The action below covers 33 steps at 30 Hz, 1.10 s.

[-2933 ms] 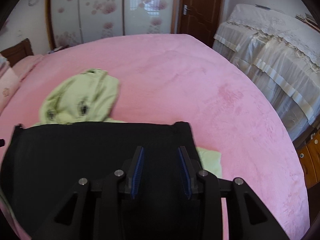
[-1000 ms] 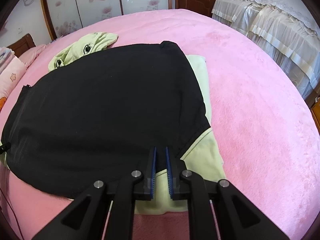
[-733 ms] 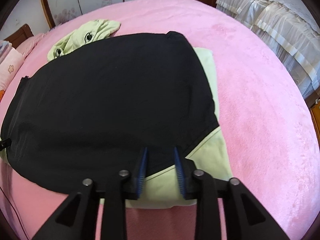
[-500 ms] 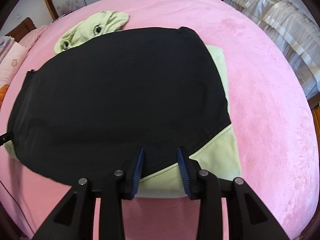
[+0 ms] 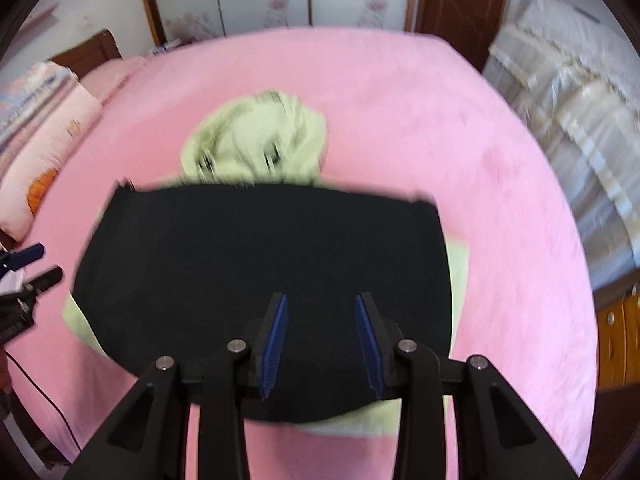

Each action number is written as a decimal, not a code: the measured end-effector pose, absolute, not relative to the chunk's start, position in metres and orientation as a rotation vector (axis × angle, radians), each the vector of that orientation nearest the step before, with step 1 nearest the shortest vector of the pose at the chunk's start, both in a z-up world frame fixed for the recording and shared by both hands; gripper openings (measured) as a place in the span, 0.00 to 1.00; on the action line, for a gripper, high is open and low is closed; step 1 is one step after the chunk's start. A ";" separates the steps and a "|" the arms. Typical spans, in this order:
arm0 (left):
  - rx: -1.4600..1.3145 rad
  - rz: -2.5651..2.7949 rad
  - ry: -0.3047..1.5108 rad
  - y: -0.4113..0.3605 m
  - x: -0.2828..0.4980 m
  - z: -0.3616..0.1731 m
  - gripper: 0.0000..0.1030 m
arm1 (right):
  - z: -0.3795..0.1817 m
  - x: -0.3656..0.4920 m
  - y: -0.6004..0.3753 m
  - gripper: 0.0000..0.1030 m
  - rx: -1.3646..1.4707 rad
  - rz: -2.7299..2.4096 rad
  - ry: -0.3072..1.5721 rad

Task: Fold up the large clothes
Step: 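Grasp the green hood with both tools and lift it up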

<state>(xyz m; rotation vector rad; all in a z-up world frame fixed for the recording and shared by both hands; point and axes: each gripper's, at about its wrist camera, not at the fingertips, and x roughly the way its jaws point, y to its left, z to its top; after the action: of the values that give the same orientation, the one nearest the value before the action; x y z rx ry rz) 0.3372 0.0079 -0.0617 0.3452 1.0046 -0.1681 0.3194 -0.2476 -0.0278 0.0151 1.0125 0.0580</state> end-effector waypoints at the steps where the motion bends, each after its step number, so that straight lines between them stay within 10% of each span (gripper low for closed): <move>1: 0.359 -0.164 0.987 0.005 0.343 -0.056 0.59 | -0.018 0.329 -0.245 0.44 0.014 0.061 0.987; 12: 0.348 -0.099 0.927 -0.014 0.469 -0.055 0.60 | 0.008 0.450 -0.254 0.60 0.121 0.026 0.868; 33: 0.150 -0.006 1.096 -0.005 0.635 -0.233 0.60 | -0.162 0.623 -0.286 0.60 0.418 -0.015 1.053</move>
<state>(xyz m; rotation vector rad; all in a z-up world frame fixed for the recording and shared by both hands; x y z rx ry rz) 0.6346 -0.0053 -0.2331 0.1497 1.0963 -0.0060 0.6231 -0.2856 -0.1621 0.4182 1.0526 -0.0147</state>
